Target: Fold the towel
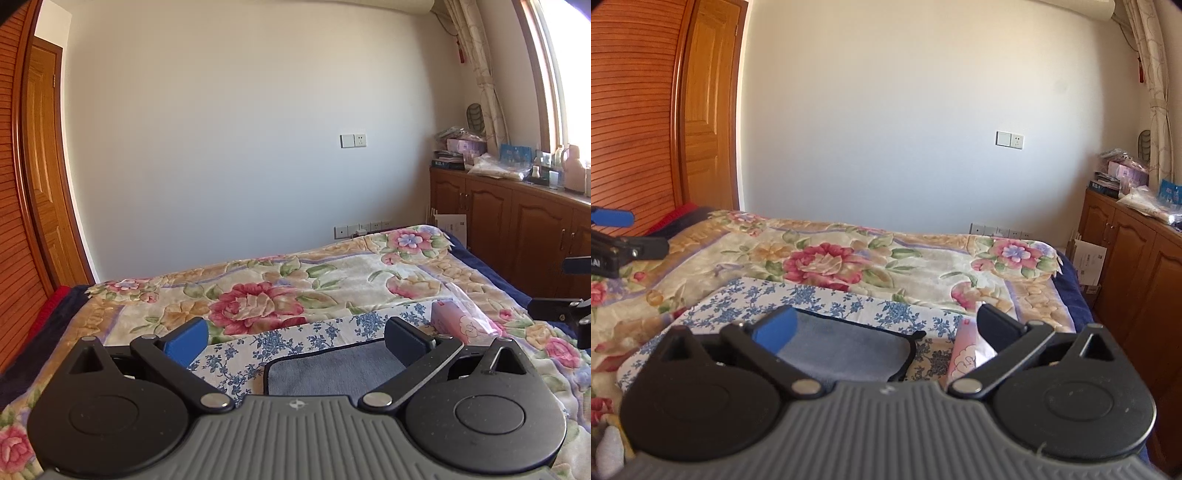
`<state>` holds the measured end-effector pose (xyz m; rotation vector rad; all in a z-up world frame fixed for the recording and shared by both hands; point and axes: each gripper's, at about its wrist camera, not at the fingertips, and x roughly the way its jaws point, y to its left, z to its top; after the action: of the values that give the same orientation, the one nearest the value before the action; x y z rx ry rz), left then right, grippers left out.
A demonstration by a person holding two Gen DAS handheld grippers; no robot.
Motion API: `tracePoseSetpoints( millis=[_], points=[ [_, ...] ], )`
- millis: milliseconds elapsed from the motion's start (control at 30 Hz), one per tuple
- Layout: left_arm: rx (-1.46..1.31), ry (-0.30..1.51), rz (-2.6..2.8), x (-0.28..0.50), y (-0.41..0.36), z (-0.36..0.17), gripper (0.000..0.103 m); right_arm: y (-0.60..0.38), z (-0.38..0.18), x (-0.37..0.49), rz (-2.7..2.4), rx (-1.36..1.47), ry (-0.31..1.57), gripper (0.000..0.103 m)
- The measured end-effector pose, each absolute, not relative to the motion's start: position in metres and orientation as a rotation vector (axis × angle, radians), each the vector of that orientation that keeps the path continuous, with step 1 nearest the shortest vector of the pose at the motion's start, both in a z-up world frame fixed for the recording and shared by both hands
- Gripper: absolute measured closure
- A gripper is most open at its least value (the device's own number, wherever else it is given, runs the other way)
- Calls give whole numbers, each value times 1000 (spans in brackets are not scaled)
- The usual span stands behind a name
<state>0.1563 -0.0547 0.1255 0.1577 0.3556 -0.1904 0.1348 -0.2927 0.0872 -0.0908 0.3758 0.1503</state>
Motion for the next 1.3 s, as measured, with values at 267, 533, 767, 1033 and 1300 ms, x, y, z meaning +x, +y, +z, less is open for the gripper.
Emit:
tracePoseSetpoints(
  millis=[267,533,767,1033,1300],
  points=[
    [166,326,-168,112,-55,144,0,-291,96,105,153,-72,366,0],
    [142,305,-151,74,-55,154,0,-293,102,78,144,-73,351,0],
    [140,310,-156,55,-57,151,0,-295,101,60,136,-74,340,0],
    [115,313,-159,37,-54,140,0,-294,100,46,136,-61,330,0],
    [109,302,-117,22,-49,129,0,-293,97,34,122,-54,318,0]
  ],
)
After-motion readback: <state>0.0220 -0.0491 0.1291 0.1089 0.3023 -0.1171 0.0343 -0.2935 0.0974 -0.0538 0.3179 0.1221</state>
